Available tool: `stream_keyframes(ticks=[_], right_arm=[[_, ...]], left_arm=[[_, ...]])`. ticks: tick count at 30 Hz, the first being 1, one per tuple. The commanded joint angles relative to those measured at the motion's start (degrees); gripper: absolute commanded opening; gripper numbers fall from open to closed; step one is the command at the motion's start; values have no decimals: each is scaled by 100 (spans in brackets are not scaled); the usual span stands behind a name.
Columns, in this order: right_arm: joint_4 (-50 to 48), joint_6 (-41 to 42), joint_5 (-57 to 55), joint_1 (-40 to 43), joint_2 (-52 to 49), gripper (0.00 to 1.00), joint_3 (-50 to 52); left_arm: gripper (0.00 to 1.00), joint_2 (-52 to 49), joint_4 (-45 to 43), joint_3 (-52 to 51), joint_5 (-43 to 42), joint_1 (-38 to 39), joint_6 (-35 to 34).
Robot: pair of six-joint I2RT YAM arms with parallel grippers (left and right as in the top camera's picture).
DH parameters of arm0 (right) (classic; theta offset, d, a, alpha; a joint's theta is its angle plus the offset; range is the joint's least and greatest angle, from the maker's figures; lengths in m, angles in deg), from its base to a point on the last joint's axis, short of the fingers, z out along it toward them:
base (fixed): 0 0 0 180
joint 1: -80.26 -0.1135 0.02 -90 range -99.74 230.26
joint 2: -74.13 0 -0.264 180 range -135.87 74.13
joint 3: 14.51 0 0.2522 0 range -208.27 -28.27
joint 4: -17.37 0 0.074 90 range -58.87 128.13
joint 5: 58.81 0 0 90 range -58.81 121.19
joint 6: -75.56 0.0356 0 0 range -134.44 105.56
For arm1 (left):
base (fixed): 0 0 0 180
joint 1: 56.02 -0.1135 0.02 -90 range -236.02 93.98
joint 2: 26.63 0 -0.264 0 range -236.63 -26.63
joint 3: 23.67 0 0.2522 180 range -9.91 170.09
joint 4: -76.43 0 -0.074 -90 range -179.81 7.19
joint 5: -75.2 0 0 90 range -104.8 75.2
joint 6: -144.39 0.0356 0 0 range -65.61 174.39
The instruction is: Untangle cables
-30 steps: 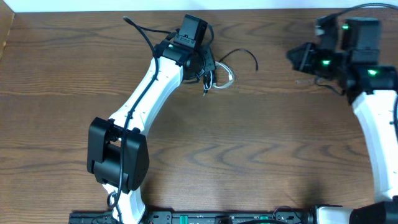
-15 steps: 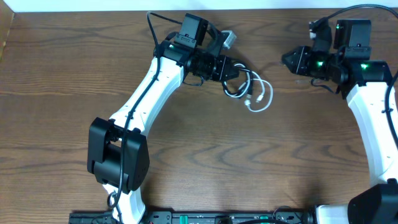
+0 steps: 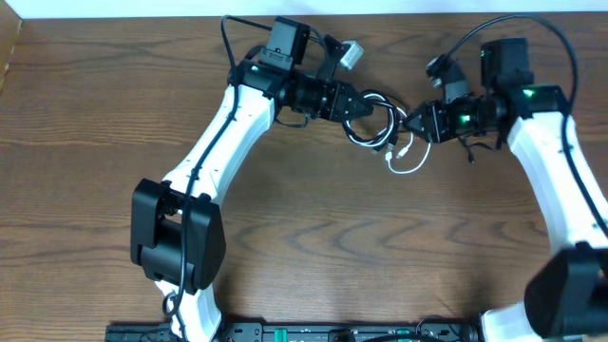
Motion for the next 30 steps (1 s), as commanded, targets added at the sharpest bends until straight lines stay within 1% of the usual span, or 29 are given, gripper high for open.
stream_keyframes(ticks=[1, 3, 4, 5, 6, 8, 12, 14, 18, 24, 26, 29, 30], right_arm=[[70, -774, 531, -127, -345, 34, -11], [46, -793, 538, -179, -490, 28, -11], [17, -791, 529, -197, -544, 21, -11], [-37, -778, 511, -203, -586, 5, -11], [-79, -741, 494, -203, -603, 1, -11], [-219, -525, 367, -175, -601, 1, -11], [-623, 387, -428, -83, -595, 1, -28], [-879, 708, -614, -28, -595, 1, -28], [-1543, 1211, -608, -7, -595, 1, -28], [-2468, 1858, -638, 20, -590, 1, -42], [-2625, 2013, -514, 52, -590, 1, -87], [-2675, 2022, 35, 105, -588, 1, -291], [-2643, 2024, 254, 109, -588, 1, -393]], left_arm=[[7, 22, -15, 28, -404, -63, 140], [7, 22, -15, 28, -455, -61, 140], [7, 22, -15, 28, -463, -61, 142], [7, 22, -13, 28, -461, -61, 142], [7, 22, -13, 28, -459, -63, 142], [7, 22, -13, 28, -448, -61, 144], [8, 22, 74, 26, -363, -61, 243], [7, 22, 216, 26, -352, -52, 328], [8, 22, 691, 26, -352, 76, 710], [7, 22, 1508, 26, -308, 387, 1611], [7, 22, 1639, 26, -164, 457, 1707], [8, 22, 1709, 24, 332, 568, 1705], [10, 22, 1714, 24, 470, 605, 1703]])
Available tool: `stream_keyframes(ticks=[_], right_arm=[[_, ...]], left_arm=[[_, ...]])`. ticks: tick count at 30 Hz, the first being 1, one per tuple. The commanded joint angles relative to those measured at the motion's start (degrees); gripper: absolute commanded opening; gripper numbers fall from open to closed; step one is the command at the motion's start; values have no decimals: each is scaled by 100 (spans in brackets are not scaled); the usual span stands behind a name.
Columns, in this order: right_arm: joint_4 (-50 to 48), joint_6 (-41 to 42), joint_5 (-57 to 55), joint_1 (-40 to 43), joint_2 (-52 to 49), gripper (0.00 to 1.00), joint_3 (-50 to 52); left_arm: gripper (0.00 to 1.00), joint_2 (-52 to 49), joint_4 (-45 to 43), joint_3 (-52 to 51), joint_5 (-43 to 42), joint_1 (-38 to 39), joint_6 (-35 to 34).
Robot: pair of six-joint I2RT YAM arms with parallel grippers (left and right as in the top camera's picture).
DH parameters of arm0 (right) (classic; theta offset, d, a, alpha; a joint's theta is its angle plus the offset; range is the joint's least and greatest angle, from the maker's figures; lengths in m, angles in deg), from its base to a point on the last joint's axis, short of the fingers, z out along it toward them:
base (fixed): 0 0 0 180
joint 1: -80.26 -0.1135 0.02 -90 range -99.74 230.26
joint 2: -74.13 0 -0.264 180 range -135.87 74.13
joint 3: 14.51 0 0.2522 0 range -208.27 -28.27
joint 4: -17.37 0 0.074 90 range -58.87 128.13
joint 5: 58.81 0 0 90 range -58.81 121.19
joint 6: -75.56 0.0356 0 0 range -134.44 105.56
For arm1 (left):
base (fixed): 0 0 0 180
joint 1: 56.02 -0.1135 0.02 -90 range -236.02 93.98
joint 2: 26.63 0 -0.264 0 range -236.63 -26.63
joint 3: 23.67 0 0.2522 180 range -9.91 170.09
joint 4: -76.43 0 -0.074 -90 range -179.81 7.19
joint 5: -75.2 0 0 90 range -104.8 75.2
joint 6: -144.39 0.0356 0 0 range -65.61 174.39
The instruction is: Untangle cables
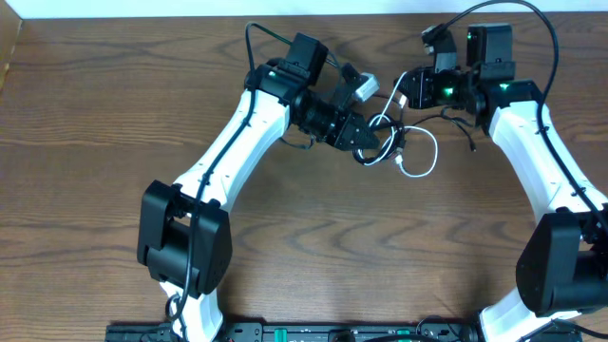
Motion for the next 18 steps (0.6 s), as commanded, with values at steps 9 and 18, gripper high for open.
stream_keyframes(ticks=[9, 18], right_arm=[[837, 317, 1010, 146, 146, 1, -1209], [1766, 271, 994, 140, 573, 1, -1220]], left_arm=[[47, 22, 192, 22, 1084, 372, 293], [49, 22, -101, 22, 1196, 120, -398]])
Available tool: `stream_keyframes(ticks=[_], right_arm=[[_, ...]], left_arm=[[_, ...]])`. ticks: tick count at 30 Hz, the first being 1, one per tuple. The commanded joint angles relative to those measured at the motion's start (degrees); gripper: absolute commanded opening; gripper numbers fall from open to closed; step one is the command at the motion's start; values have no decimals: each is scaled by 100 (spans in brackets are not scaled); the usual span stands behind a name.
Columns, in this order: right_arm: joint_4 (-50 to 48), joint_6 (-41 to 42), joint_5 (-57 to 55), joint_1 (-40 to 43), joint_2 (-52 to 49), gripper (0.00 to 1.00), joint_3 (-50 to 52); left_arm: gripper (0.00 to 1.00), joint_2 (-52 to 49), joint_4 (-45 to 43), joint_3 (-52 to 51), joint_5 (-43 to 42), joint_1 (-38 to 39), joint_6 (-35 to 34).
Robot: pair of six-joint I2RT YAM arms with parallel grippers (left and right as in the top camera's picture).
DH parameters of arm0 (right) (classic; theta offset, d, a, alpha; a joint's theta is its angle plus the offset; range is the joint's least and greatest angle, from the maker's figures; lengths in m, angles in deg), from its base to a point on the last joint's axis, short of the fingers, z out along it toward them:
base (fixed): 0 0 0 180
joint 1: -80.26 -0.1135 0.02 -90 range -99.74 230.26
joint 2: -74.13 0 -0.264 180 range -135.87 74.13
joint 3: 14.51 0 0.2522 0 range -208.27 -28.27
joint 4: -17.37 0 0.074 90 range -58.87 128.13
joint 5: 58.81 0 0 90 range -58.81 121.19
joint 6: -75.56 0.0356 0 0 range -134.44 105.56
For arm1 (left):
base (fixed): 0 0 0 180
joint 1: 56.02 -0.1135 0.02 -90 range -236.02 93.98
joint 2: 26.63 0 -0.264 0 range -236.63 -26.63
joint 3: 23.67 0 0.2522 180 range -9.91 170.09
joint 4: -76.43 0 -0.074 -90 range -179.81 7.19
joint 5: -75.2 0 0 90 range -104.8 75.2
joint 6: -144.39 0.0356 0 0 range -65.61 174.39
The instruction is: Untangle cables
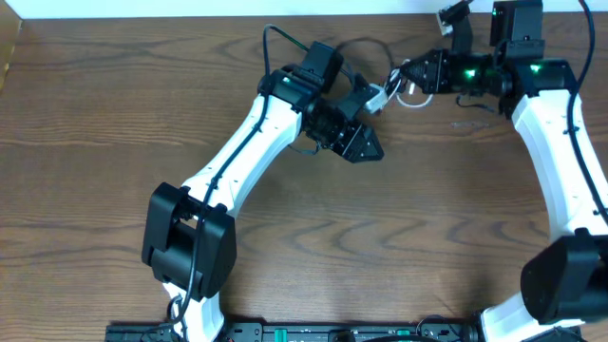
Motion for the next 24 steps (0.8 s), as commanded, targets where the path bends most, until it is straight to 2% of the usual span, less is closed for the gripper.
stream_keyframes(ticks=[1, 8, 14, 24], right_arm=[[321, -81, 157, -26, 334, 1, -125], [1126, -442, -114, -37, 348, 1, -125], [1714, -702, -929, -273, 341, 1, -116], [1384, -297, -2000, -748, 197, 1, -109]], left_arm=[[49, 22, -192, 22, 210, -168, -629], [52, 22, -619, 22, 835, -297, -1641], [53, 20, -719, 22, 1196, -295, -1834], [53, 20, -577, 22, 1357, -295, -1814]])
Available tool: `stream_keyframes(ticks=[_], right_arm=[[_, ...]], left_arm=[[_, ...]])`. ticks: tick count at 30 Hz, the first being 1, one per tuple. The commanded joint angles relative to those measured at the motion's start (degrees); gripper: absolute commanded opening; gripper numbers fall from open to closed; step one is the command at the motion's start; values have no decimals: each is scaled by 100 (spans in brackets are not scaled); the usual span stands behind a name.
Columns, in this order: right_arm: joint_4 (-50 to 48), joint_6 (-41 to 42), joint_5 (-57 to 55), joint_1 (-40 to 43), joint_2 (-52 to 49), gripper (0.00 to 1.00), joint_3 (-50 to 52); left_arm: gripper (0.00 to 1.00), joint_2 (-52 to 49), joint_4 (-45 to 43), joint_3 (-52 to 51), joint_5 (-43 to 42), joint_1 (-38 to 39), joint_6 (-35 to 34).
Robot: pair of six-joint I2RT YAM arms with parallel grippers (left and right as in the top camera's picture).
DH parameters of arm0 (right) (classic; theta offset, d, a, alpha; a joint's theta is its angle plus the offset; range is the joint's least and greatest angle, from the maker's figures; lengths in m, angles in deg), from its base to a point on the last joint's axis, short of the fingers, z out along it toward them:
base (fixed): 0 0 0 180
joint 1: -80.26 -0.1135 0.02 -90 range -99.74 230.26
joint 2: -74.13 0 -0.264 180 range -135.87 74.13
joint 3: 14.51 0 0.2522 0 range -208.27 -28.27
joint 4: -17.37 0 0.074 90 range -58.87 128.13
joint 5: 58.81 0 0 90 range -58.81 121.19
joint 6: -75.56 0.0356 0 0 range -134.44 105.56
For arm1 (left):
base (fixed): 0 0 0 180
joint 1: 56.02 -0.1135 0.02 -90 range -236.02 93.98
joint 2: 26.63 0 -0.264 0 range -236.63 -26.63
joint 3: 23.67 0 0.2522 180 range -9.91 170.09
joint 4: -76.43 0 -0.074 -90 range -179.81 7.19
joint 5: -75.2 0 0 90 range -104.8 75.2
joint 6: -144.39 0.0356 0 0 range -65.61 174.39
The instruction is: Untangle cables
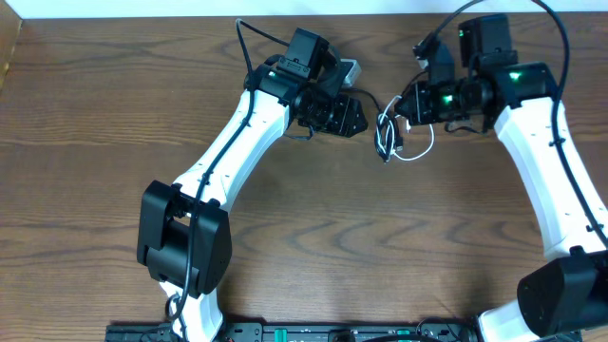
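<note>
A tangle of white and black cables (392, 142) hangs at the back of the table, just below my right gripper (405, 103). That gripper is shut on the top of the bundle. A thin black strand (370, 96) arcs from the bundle toward my left gripper (361, 118). The left gripper sits a short way left of the tangle, its fingers apart and nothing seen between them. A small white plug end (400, 149) dangles low in the bundle.
The wooden table (304, 237) stretches toward the front. A white wall edge (142, 8) runs along the back. Both white arms reach in from the front, and a black equipment bar (313, 332) lies at the front edge.
My right gripper has moved left and toward the front with the cable bundle, which now hangs lower. My left gripper has shifted back toward the rear, closer to the bundle.
Both grippers first held the tangle between them at mid-back. Then the right one had pulled toward the rear while the left stayed on the black loop. Then the left stood free of the cables and the right held all of them at the back edge. Now they are close again.
</note>
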Motion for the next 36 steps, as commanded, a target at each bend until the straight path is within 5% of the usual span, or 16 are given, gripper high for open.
stream_keyframes(ticks=[1, 21, 36], right_arm=[[-70, 212, -376, -63, -42, 1, -98], [-105, 240, -382, -44, -50, 1, -98], [-59, 238, -382, -44, -50, 1, -98]], left_arm=[[54, 20, 122, 24, 151, -4, -22], [47, 20, -1174, -726, 614, 579, -2531], [38, 17, -1381, -872, 645, 664, -2979]])
